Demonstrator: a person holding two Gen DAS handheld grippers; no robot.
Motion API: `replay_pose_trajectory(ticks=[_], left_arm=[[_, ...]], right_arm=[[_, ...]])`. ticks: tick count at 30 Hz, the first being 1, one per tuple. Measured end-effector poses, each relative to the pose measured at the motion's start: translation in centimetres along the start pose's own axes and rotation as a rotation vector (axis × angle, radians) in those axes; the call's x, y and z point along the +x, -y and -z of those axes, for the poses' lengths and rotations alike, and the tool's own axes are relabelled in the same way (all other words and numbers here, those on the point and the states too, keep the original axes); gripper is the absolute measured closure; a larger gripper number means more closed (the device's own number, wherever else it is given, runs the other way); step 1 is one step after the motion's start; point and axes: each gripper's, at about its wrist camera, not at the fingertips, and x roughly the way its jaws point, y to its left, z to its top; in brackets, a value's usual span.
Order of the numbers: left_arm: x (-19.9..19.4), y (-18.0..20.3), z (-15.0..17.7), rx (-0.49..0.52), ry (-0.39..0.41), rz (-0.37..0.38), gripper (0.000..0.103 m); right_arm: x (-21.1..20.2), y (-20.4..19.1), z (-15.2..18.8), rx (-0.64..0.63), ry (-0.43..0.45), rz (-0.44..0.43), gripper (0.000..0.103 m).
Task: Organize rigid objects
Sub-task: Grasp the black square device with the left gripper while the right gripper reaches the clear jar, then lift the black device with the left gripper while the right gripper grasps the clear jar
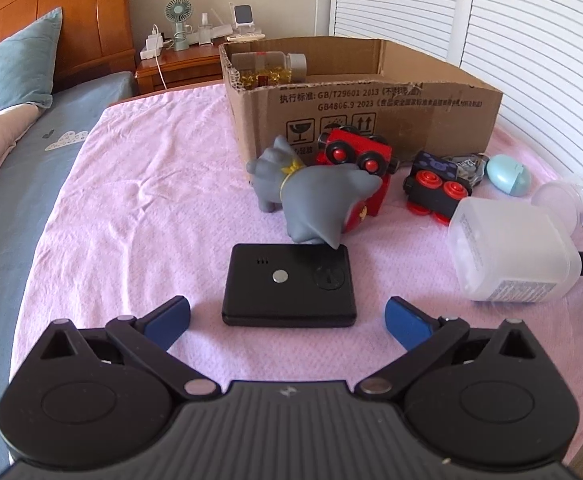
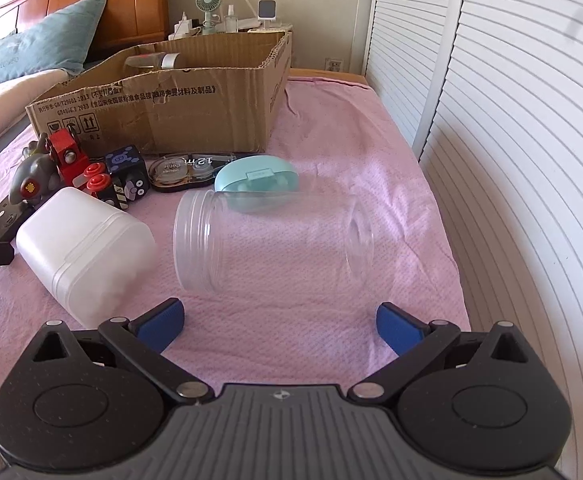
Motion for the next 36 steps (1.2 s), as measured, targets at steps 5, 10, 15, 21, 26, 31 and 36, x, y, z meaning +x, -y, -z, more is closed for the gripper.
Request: replay_pose_trajectory(ticks=[5, 10, 15, 21, 26, 31, 36], left_arm=[[0.9, 0.0, -1.1, 0.001, -0.02, 0.004, 0.0], [1.0, 0.2, -1.4, 0.006, -0.01, 0.01, 0.01], [0.7, 0.6, -1.6, 0.011, 0.008, 0.015, 0.03], [0.2, 0.5, -1.3, 0.012, 0.005, 0.015, 0.033], [-1.2, 0.4, 0.1, 0.007, -0.008, 0.014, 0.033], [-2.1, 0.5, 1.0, -0.003, -0.007, 0.005, 0.033], [-2.3, 0.6, 1.1, -0.004, -0.005, 0.003, 0.033]], right_arm=[[0.0, 0.0, 0.1, -0.001, 0.011, -0.001, 0.0], [-0.1, 0.1, 0.2, -0.006, 0.014, -0.006, 0.0], [-0.1, 0.1, 0.2, -0.008, 0.017, -0.008, 0.0], [-0.2, 0.1, 0.4, -0.01, 0.034, -0.011, 0.0], [-0.2, 0.1, 0.5, -0.009, 0.048, -0.01, 0.0], [0.2, 0.1, -0.4, -0.004, 0.008, -0.006, 0.0], [0.5, 0.3, -1.6, 0.025, -0.005, -0.004, 0.0]])
